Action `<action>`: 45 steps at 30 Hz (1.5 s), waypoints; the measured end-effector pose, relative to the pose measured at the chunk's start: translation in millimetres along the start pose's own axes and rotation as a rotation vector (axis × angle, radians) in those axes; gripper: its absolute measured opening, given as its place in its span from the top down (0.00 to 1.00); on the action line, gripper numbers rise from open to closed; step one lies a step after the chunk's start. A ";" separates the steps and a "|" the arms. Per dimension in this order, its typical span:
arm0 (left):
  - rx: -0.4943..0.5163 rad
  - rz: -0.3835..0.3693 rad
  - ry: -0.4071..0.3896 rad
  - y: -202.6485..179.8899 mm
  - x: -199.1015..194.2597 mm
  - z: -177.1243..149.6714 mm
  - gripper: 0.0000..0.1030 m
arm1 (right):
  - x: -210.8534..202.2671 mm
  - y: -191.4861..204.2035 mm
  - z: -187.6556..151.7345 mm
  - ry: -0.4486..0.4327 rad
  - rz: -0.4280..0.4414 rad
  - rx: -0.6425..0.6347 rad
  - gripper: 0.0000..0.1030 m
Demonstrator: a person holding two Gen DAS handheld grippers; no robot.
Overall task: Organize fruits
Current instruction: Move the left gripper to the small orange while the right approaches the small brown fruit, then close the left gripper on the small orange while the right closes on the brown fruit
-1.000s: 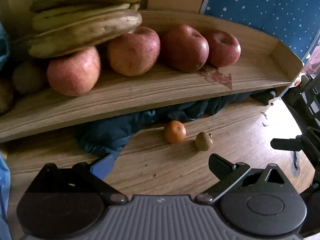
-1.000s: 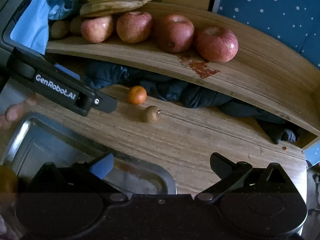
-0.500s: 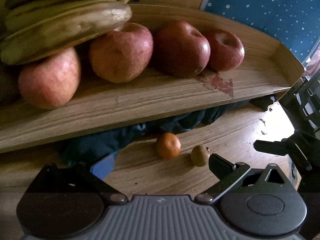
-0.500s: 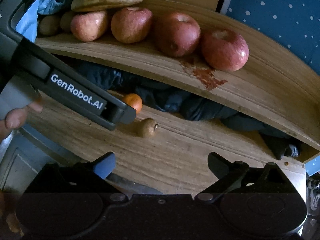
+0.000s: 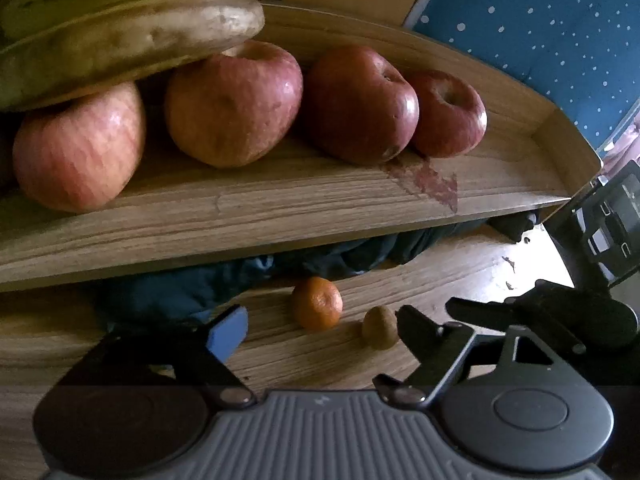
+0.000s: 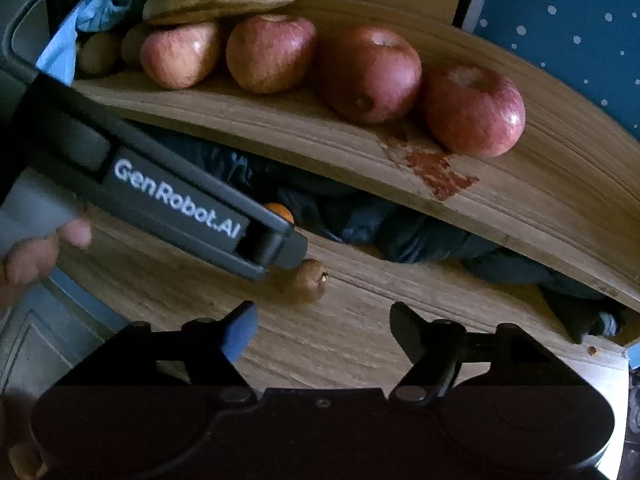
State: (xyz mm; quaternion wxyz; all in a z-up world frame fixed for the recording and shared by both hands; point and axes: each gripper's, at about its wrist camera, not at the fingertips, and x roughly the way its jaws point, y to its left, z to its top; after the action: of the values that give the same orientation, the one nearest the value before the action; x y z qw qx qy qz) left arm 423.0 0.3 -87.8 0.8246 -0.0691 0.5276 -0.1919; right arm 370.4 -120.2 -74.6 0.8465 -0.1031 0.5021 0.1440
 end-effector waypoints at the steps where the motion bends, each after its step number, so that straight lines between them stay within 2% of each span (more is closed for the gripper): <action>1: -0.004 0.000 -0.002 0.1 0.3 0.1 0.20 | 0.4 0.1 0.7 -0.002 0.003 0.001 0.33; 15: -0.003 0.016 0.034 -3.8 14.2 6.4 0.40 | 9.3 2.8 7.6 0.010 0.043 -0.004 0.55; 24: -0.007 0.024 0.047 -4.4 21.4 8.8 0.50 | 12.5 7.3 12.1 0.017 0.040 0.002 0.60; 29: -0.039 -0.001 0.050 0.1 22.8 10.3 0.55 | 14.8 11.5 12.1 0.022 0.040 -0.007 0.63; 35: -0.039 0.010 0.048 4.0 23.1 12.4 0.66 | 19.6 9.5 10.6 0.024 0.040 -0.010 0.68; 38: -0.046 0.006 0.048 6.1 22.0 12.6 0.67 | 18.8 9.1 9.9 0.026 0.043 -0.011 0.71; 45: -0.027 0.016 0.042 2.4 15.4 7.4 0.68 | 16.1 4.6 8.4 0.032 0.050 -0.011 0.72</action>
State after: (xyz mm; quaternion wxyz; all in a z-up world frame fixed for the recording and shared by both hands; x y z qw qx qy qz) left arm 435.9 -4.2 -98.3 0.8139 -0.0720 0.5479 -0.1793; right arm 383.0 -111.0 -85.0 0.8339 -0.0976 0.5172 0.1660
